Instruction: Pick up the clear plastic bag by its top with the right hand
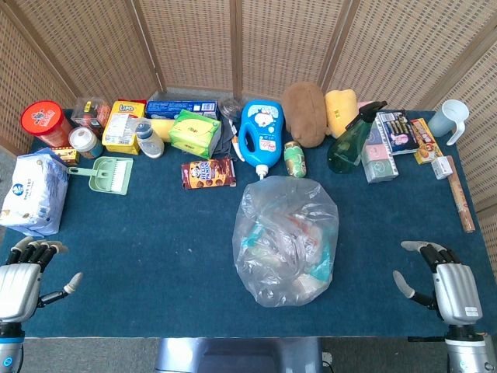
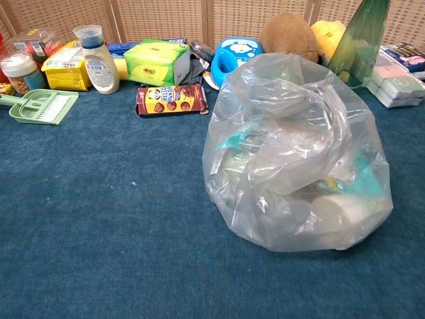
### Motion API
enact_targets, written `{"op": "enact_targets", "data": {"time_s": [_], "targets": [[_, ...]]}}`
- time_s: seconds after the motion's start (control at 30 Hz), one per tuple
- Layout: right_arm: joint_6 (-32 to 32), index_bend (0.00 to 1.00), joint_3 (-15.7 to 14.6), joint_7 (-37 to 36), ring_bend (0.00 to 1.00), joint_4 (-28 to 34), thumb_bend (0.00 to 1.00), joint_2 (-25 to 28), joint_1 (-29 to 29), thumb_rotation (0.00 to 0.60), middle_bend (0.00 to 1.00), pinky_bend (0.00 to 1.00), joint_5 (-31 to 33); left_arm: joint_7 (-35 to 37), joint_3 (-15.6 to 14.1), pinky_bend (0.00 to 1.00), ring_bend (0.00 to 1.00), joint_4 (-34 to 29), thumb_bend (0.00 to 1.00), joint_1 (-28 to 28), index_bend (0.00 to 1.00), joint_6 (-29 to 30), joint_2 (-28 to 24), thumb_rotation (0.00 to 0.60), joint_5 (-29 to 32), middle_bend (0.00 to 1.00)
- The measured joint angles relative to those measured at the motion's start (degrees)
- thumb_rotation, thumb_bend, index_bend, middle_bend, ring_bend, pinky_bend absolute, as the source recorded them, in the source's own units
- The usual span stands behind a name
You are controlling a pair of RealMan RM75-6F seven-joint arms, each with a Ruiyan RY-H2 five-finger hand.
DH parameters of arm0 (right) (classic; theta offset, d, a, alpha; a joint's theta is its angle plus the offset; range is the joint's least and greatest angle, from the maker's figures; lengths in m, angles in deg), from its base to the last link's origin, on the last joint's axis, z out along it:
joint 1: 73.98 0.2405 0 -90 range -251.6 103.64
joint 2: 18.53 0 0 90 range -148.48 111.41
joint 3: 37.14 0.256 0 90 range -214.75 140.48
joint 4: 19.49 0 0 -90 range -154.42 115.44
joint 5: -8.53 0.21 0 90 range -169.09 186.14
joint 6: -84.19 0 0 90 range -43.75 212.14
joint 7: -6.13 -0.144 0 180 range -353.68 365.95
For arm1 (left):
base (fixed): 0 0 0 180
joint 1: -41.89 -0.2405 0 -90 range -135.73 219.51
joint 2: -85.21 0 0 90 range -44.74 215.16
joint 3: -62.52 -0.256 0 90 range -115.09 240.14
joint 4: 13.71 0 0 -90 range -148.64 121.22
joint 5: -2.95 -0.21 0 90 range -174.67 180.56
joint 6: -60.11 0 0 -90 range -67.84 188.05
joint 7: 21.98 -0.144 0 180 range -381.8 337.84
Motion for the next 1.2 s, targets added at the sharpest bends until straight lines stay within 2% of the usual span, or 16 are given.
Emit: {"op": "enact_targets", "data": {"time_s": [0.2, 0.5, 0.63, 0.67, 0.77, 0.97, 1.2], "targets": [[0.06, 0.31, 0.03, 0.26, 0.32, 0.26, 0.36, 0.11, -0.03, 0.111, 0.37, 0.27, 0.16, 0.06, 0.00, 0.13, 0.23, 0.43, 0.21, 0.49, 0.32, -0.91, 0.61, 0.000, 0.29, 0.31], [0.13, 0.31, -0.05, -1.85, 0.32, 0.15, 0.36, 0.75, 0.09, 0.112, 0.37, 0.27, -0.37, 0.08, 0.49, 0.13, 0.23, -0.29, 0.21, 0.10, 0.32, 0.95, -0.91, 0.000, -0.31, 0.31], [1.14, 0.28, -0.22, -3.93, 0.30, 0.22, 0.36, 1.20, 0.46, 0.111, 0.32, 0.27, -0.32, 0.18, 0.77, 0.13, 0.23, -0.63, 0.21, 0.07, 0.32, 1.34, -1.60, 0.000, -0.36, 0.31], [1.46, 0.27, -0.28, -4.53, 0.28, 0.28, 0.36, 1.36, 0.57, 0.086, 0.30, 0.26, -0.28, 0.23, 0.85, 0.13, 0.23, -0.73, 0.21, 0.08, 0.32, 1.41, -1.79, 0.000, -0.38, 0.31], [3.36, 0.25, -0.63, -7.18, 0.25, 0.80, 0.35, 2.25, 1.13, 0.003, 0.28, 0.26, 0.12, 0.11, 1.01, 0.13, 0.23, -0.93, 0.21, 0.27, 0.32, 1.42, -2.41, 0.000, -0.58, 0.31], [10.68, 0.25, -1.81, -14.24, 0.25, 2.71, 0.33, 5.00, 4.09, 0.000, 0.27, 0.26, 0.27, -0.70, 2.01, 0.13, 0.23, -2.56, 0.21, 1.71, 0.32, 0.58, -4.66, 0.000, -1.13, 0.31], [14.48, 0.25, -2.48, -13.98, 0.24, 3.03, 0.31, 3.59, 7.07, 0.000, 0.27, 0.25, -0.94, -1.26, 3.24, 0.13, 0.23, -4.17, 0.21, 3.12, 0.32, -0.20, -6.10, 0.000, -1.00, 0.31]]}}
